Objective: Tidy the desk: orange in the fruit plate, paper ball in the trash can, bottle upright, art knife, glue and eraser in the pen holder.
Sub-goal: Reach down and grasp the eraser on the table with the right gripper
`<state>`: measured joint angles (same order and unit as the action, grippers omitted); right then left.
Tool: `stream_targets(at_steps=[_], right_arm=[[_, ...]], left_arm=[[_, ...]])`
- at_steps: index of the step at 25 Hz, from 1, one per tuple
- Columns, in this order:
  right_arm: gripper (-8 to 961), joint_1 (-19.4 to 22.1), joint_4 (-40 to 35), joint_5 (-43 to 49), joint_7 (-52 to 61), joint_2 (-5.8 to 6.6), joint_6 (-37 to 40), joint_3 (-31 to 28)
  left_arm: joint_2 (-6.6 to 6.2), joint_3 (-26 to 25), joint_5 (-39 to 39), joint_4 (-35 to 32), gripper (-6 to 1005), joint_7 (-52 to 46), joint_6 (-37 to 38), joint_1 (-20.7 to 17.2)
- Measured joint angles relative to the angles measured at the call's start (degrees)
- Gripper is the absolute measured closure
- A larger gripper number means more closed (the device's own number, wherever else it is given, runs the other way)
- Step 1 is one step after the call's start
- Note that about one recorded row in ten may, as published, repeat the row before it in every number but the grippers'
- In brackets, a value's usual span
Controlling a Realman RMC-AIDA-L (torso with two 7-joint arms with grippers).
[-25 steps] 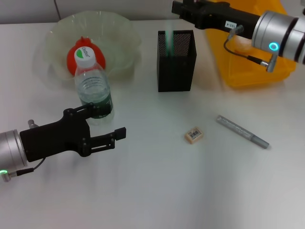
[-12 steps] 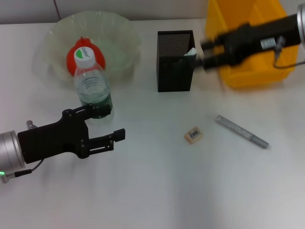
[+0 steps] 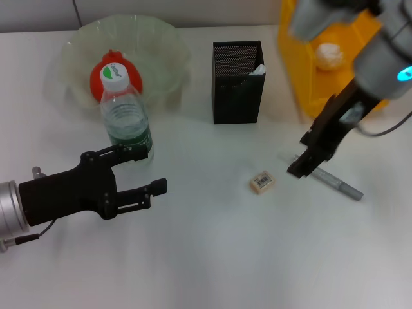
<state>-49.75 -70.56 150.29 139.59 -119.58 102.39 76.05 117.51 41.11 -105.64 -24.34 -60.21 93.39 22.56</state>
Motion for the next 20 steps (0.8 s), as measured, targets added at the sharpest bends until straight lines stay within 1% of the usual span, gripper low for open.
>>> stream_targets(at_steps=[4,7,11,12,20], right_arm=[[299,-0.1,4.8,-1.2,2.9,-0.10,-7.7,8.4],[300,-1.7,9.5,-2.8,3.6,-0.11,-11.6,11.9],[300,-2.8,13.3,-3.6,3.9,-0.18,-16.1,14.3],[301,-2.9,14.4,-4.2,4.0,-0.27,-18.4,15.5],[302,-3.0,18.2,-7.4,4.0,-0.33,-23.6,18.6]], left_arm=[[0.00,0.1,0.0,0.0,197,0.0,0.2,0.0],[-0.15,0.1,0.0,-0.2,197,0.0,1.6,0.0],[-0.22,0.2,-0.1,-0.5,197,0.0,2.4,0.0],[-0.22,0.2,-0.1,-0.6,197,0.0,2.4,0.0],[-0.02,0.3,-0.9,-0.8,197,0.0,2.4,0.0]])
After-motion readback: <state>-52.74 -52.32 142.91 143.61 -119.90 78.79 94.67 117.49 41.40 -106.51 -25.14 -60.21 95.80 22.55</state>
